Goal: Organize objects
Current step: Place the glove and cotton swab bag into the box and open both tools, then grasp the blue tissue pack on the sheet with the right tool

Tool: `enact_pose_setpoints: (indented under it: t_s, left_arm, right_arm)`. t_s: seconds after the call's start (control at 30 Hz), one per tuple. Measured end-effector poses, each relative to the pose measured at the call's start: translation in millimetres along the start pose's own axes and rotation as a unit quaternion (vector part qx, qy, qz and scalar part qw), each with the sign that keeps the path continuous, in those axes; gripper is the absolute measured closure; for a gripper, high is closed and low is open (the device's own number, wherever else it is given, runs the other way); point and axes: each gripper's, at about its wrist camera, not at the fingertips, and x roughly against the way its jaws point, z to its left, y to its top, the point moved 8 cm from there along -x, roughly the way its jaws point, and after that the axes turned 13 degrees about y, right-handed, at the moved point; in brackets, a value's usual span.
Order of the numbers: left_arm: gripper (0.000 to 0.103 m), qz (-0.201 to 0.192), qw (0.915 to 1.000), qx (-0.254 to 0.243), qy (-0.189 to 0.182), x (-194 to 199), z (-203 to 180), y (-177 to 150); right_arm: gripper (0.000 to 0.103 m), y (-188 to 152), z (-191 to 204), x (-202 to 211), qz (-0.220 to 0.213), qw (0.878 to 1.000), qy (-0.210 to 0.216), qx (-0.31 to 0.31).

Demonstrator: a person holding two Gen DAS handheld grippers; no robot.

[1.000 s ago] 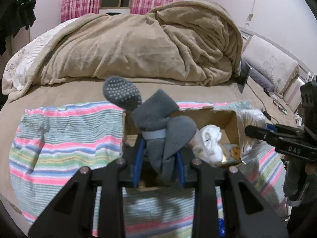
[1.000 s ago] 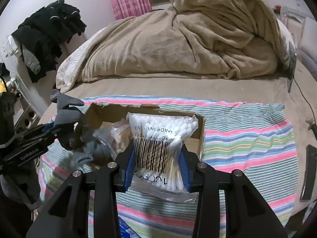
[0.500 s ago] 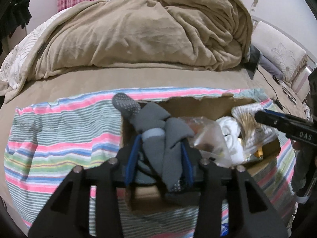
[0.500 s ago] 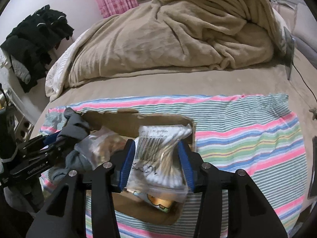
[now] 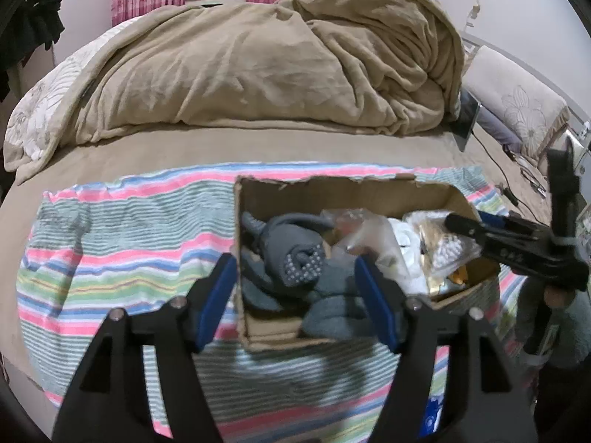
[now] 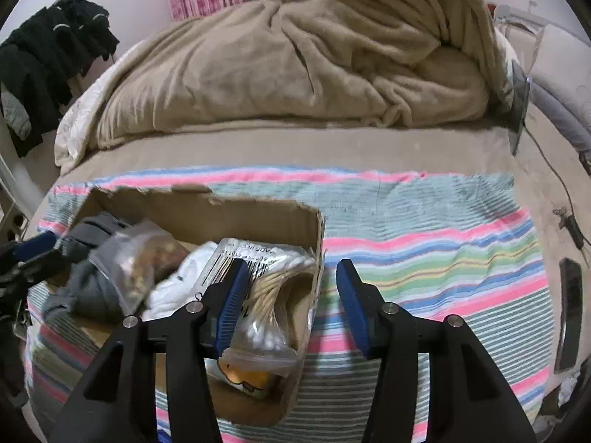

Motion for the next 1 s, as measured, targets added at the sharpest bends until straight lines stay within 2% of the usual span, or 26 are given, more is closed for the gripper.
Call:
enact_pose_setpoints:
  t_s: [0.3, 0.4, 0.43, 0.7, 1.0]
  left_arm:
    - [0.035, -0.002, 0.9998, 0.018, 0.003, 15.8, 12.8, -6.6]
    - [0.035, -0.005, 0.9997, 0.022, 0.001, 24.5, 14.2, -10.3]
    - [0.035, -0.006, 0.9997, 0.023, 0.001, 28.1, 13.8, -11.7]
    - [0.034, -0.011, 0.9996, 0.027, -0.002, 53.6, 15.4, -26.2]
    - [0.034, -0.012, 0.9994, 0.030, -0.009, 80.7, 17.3, -56.3]
  right_arm:
    - [0.049, -0.5, 8.9, 20.9, -0.010, 1.000, 0.008, -0.001]
    - [0.035, -5.3, 18.4, 34.1, -0.014, 1.000, 0.017, 0.002]
    - [0.034, -7.0, 21.5, 37.7, -0.015, 1.000, 0.020, 0.003]
    - [0.034, -28.9, 50.6, 67.4, -0.014, 0.999, 0.036, 0.018]
    - [0.031, -67.9, 79.1, 79.3, 0.018, 0.998, 0.043, 0.043]
